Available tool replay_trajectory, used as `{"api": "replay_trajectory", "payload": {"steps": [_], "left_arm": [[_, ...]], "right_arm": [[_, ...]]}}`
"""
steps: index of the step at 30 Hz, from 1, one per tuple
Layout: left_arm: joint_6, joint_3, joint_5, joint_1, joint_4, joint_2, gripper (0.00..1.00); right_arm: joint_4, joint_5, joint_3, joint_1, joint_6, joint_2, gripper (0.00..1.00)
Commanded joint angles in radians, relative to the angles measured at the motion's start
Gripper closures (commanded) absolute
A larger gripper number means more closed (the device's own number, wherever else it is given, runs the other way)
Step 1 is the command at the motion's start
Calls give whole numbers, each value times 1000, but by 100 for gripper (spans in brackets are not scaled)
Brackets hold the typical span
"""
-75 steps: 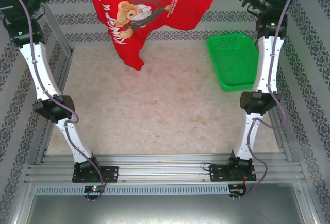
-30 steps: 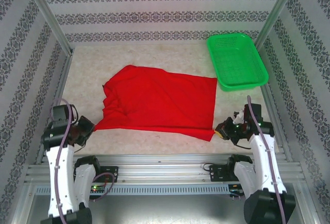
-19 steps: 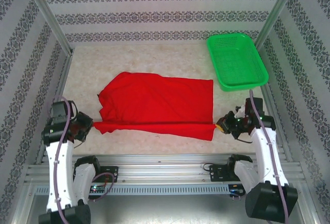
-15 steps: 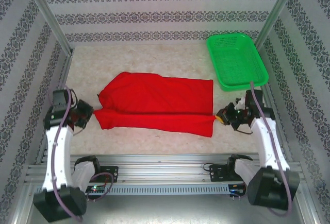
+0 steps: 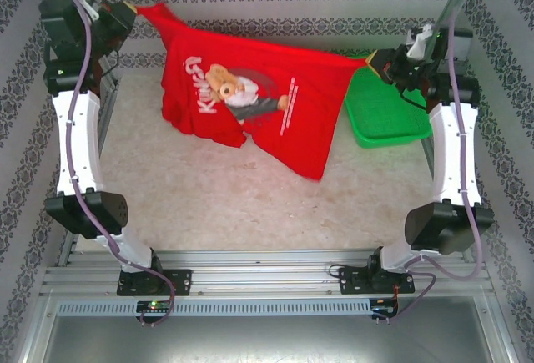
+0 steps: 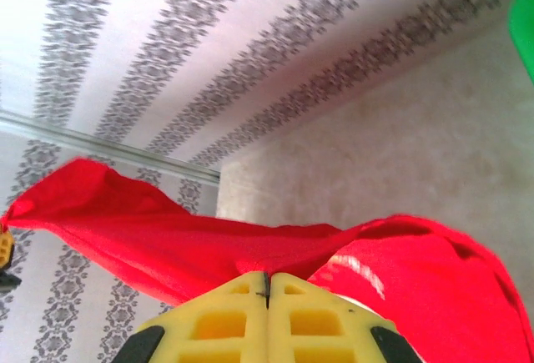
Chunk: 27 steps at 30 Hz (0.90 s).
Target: Fold and stack the t-shirts
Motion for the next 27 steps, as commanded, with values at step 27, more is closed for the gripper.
{"api": "replay_trajectory", "payload": {"steps": [27], "left_arm": [[-311,-1521,-528,94,-538,-1254,100]], "right_arm": [[-201,267,-1205,-54,-73,-637,100]]}}
